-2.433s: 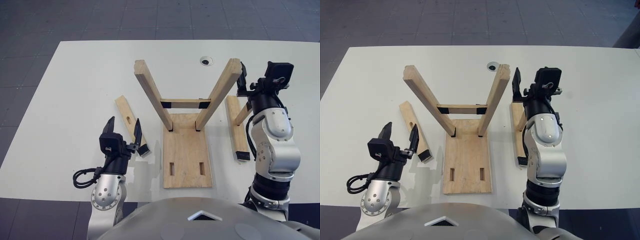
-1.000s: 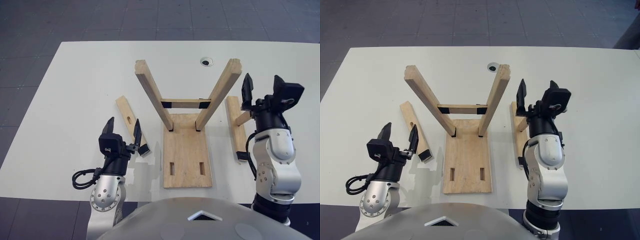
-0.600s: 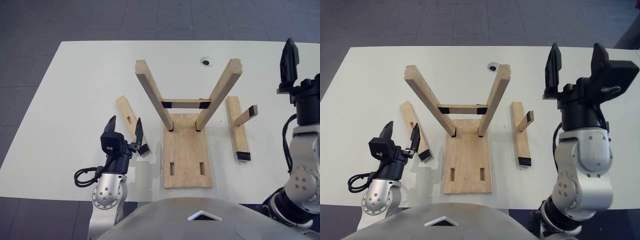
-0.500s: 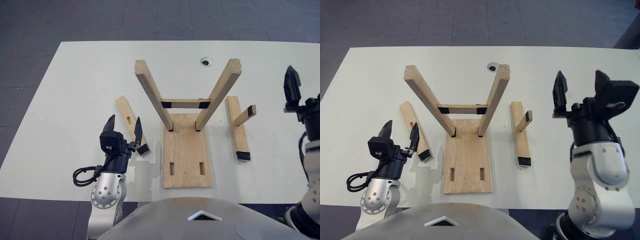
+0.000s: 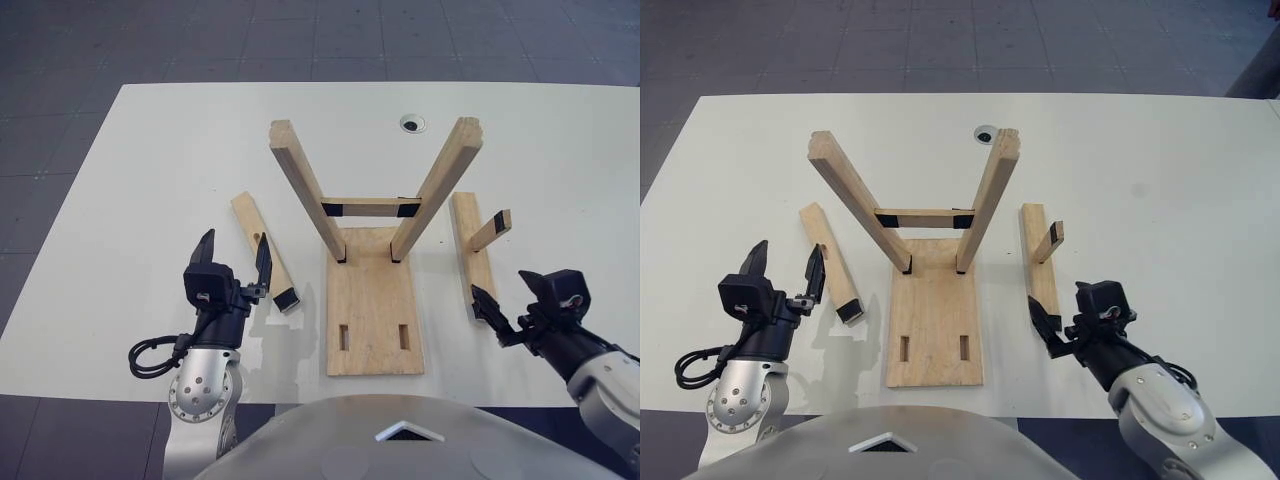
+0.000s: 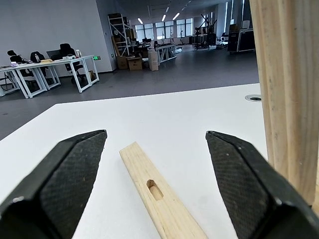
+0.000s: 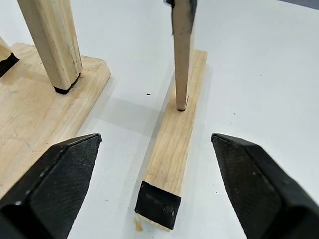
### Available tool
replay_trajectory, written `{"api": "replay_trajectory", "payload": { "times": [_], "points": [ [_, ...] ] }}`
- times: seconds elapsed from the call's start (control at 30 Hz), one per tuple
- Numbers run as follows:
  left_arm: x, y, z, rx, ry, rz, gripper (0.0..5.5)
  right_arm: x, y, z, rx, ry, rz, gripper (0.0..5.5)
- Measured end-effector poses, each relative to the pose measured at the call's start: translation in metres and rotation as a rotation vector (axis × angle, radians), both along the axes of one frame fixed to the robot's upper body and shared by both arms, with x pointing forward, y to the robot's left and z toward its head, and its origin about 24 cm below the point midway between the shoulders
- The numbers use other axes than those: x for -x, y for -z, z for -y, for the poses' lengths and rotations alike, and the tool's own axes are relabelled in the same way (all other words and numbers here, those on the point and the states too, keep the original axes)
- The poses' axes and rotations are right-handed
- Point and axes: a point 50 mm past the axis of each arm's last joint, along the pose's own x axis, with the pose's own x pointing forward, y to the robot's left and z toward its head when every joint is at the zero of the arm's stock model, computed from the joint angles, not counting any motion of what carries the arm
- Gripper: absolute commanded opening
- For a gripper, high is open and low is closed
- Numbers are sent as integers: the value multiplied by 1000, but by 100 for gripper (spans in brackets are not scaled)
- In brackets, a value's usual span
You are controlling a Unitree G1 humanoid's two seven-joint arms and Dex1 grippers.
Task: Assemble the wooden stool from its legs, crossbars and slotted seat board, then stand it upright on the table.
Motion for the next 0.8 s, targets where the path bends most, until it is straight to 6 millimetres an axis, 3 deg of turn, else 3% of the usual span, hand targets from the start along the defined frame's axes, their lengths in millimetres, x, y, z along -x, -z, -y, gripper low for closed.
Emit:
{"api": "replay_trajectory", "payload": {
  "times": [0.33,0.6,0.8],
  "points": [
    [2,0,1,6,2,-7,369,-6,55,-8,48,110,-79,409],
    [3,1,4,15,9,-11,369,-27,72,-9,106,142,32,409],
    [4,2,4,19,3,-18,369,-33,76,-8,137,153,69,290]
  ]
}}
